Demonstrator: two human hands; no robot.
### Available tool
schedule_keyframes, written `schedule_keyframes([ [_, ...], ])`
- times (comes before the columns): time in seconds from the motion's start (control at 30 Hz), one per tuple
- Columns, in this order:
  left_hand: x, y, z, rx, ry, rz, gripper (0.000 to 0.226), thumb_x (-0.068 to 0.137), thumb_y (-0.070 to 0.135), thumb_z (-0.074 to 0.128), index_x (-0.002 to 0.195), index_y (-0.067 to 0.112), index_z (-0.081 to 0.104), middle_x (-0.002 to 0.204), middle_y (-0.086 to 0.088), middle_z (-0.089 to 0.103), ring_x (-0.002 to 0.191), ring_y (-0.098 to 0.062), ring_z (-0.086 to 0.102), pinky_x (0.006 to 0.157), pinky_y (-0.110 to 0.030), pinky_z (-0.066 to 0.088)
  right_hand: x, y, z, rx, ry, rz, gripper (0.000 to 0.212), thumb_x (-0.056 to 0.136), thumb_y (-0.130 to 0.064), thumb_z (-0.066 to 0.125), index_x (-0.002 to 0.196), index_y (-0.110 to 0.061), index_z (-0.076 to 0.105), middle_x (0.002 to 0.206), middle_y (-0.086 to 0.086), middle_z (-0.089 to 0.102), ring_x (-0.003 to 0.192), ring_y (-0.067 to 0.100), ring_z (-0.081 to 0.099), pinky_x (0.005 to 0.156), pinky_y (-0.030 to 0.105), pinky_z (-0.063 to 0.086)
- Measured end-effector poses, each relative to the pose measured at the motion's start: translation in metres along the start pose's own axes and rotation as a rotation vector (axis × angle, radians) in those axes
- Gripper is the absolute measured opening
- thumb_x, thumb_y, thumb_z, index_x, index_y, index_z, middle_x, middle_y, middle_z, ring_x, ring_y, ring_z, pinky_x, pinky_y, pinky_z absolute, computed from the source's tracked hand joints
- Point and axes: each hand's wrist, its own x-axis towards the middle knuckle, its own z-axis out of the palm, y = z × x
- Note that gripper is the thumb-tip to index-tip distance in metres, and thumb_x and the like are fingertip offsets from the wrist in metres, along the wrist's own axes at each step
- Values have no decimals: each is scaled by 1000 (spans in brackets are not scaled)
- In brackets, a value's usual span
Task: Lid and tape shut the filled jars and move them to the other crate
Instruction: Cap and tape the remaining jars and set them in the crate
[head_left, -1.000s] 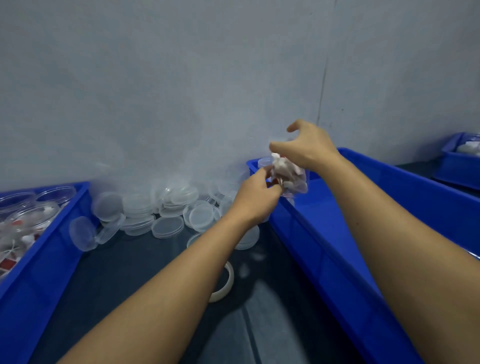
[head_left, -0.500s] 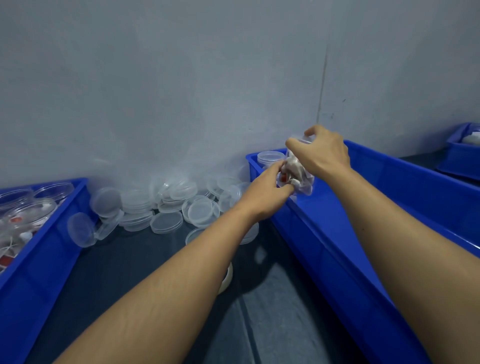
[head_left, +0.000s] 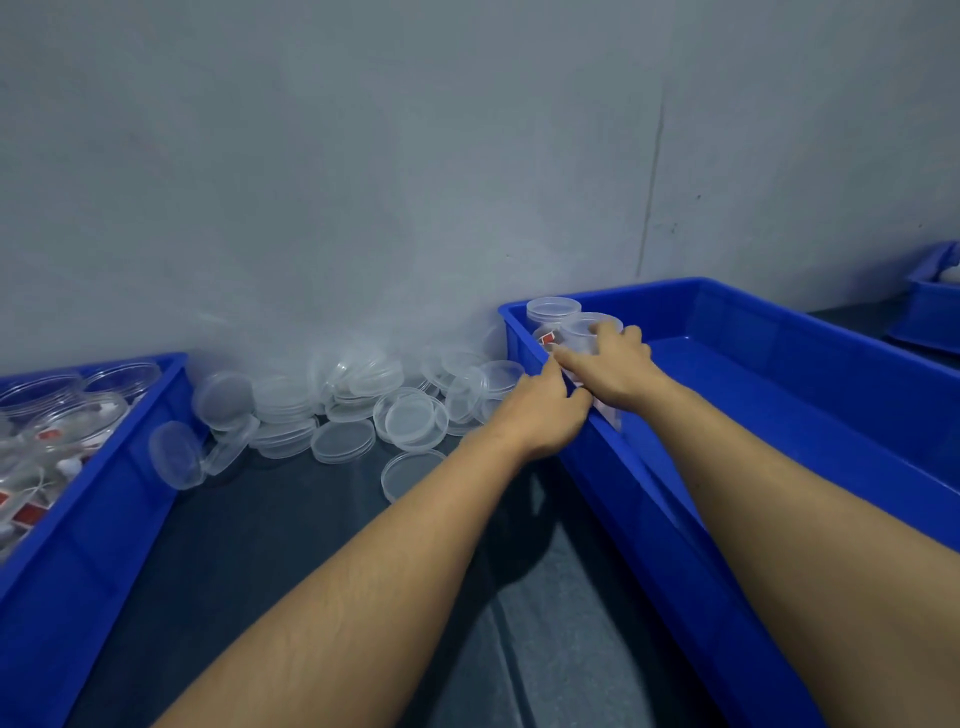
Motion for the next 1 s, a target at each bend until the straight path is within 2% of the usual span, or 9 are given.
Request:
schedule_keyframes([
  [0.13, -4, -6, 5, -91, -38, -21, 69, 110, 45, 34, 170, 32, 3, 153, -11, 55, 127, -29, 59, 98, -39, 45, 2, 4, -2, -18, -59, 9, 87, 96, -62, 55, 163, -16, 22, 164, 13, 17, 148, 41, 27, 112, 53, 35],
  [0.23, -9, -9, 4, -140, -48, -27, 71, 109, 49, 37, 170, 36, 3, 160, -8, 48, 136, -27, 54, 97, -33, 39, 4, 0, -8, -101, -118, 33, 85, 98, -63, 49, 164, -18, 19, 165, 16, 15, 149, 41, 23, 115, 54, 32],
  [0.33, -18, -17, -1, -168, -24, -20, 71, 108, 49, 41, 170, 28, 13, 171, -3, 34, 153, -25, 39, 115, -35, 34, 2, -10, -9, -261, -8, 12, 78, 101, -63, 44, 160, -13, 28, 159, 22, 26, 143, 43, 28, 114, 53, 31],
  [0.4, -29, -27, -4, -168, 9, -41, 66, 106, 49, 43, 166, 26, 26, 158, 4, 51, 143, -21, 49, 119, -38, 39, -4, -23, -5, -379, 98, -67, 68, 103, -56, 45, 152, -9, 37, 150, 24, 37, 133, 43, 36, 111, 50, 33],
  [0.47, -45, -40, -8, -175, 71, -52, 45, 104, 45, 47, 146, 28, 47, 116, 28, 65, 112, 3, 62, 100, -20, 48, -11, -41, 4, -411, 159, -177, 54, 103, -42, 48, 144, -7, 44, 142, 23, 43, 126, 41, 40, 107, 47, 34],
  [0.53, -66, -55, -14, -131, 163, -81, 37, 101, 38, 50, 137, 34, 51, 110, 38, 64, 104, 16, 60, 88, -12, 47, -20, -63, 16, -398, 149, -292, 48, 102, -34, 50, 141, -8, 47, 142, 22, 45, 128, 41, 39, 110, 47, 35],
  [0.67, -111, -91, -30, 192, 312, -292, 41, 98, 38, 50, 137, 28, 56, 131, -2, 67, 121, -33, 61, 96, -46, 49, -52, -99, 52, -305, -128, -469, 39, 101, -36, 53, 136, -21, 59, 135, 11, 62, 126, 34, 55, 102, 45, 48],
  [0.8, -160, -139, -46, 360, 387, -514, 37, 104, 42, 45, 131, 22, 61, 131, -3, 61, 125, -28, 54, 100, -47, 44, -87, -107, 107, -382, -446, -590, 25, 97, -33, 57, 113, -23, 73, 119, 7, 72, 107, 28, 65, 79, 29, 45],
  [1.0, -217, -176, -40, 517, 414, -441, 37, 104, 44, 44, 136, 31, 59, 134, 9, 50, 122, -18, 46, 100, -37, 41, -105, -97, 155, -484, -452, -587, 12, 97, -35, 53, 98, -25, 48, 116, 8, 66, 104, 34, 63, 84, 42, 52],
])
